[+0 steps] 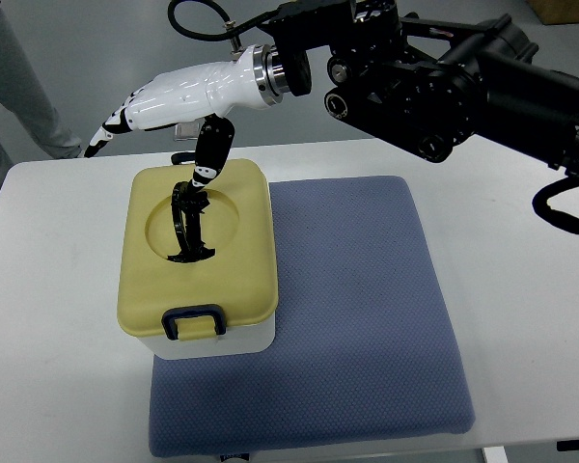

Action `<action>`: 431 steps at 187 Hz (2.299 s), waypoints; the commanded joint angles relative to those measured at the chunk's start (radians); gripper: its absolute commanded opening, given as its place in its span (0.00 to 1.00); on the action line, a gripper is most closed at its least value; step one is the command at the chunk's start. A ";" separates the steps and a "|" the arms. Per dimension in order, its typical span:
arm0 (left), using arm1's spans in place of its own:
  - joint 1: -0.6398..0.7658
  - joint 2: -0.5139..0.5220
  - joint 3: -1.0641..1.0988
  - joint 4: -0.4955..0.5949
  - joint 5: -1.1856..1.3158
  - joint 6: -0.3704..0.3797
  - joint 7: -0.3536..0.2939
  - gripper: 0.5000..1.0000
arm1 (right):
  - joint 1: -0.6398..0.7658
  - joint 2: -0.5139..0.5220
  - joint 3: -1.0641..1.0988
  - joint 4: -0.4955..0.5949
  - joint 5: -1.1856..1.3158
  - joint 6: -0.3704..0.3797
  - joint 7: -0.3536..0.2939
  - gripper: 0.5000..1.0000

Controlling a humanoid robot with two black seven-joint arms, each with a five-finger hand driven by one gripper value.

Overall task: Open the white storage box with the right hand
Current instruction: 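Lower the right hand and grasp the black handle on the lid, then lift the yellow lid off the white box with the right hand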

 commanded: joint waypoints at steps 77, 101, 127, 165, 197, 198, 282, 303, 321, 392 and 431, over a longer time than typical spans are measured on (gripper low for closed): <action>-0.001 0.000 0.000 0.000 0.000 0.000 0.000 1.00 | -0.003 -0.026 -0.144 0.073 -0.035 -0.034 0.000 0.71; -0.001 0.000 0.000 0.000 0.000 0.000 0.000 1.00 | 0.002 -0.046 -0.146 0.073 -0.035 -0.037 0.000 0.59; 0.000 0.000 0.000 0.000 0.000 0.000 0.000 1.00 | 0.005 -0.047 -0.146 0.074 -0.035 -0.037 0.000 0.52; -0.001 0.000 0.000 0.000 0.000 0.000 0.000 1.00 | 0.006 -0.047 -0.144 0.079 -0.034 -0.035 0.000 0.45; 0.000 0.000 0.000 0.000 0.000 0.000 0.000 1.00 | 0.000 -0.044 -0.143 0.094 -0.031 -0.035 0.000 0.45; -0.001 0.000 0.000 0.000 0.000 0.000 0.000 1.00 | -0.001 -0.044 -0.143 0.097 -0.031 -0.035 0.000 0.45; 0.000 0.000 0.000 0.000 0.000 0.000 0.000 1.00 | -0.006 -0.047 -0.144 0.111 -0.032 -0.035 0.000 0.24; 0.000 0.000 0.000 0.000 0.000 0.000 0.000 1.00 | -0.004 -0.049 -0.143 0.111 -0.032 -0.029 0.000 0.14; 0.000 0.000 0.000 0.000 0.000 0.000 0.000 1.00 | -0.004 -0.046 -0.143 0.111 -0.032 -0.024 0.000 0.10; 0.000 0.000 0.000 0.000 0.000 0.000 0.000 1.00 | -0.006 -0.038 -0.135 0.111 -0.023 -0.021 0.000 0.00; 0.000 0.000 0.000 0.000 0.000 0.000 -0.001 1.00 | 0.028 -0.049 -0.124 0.111 -0.011 -0.023 0.000 0.00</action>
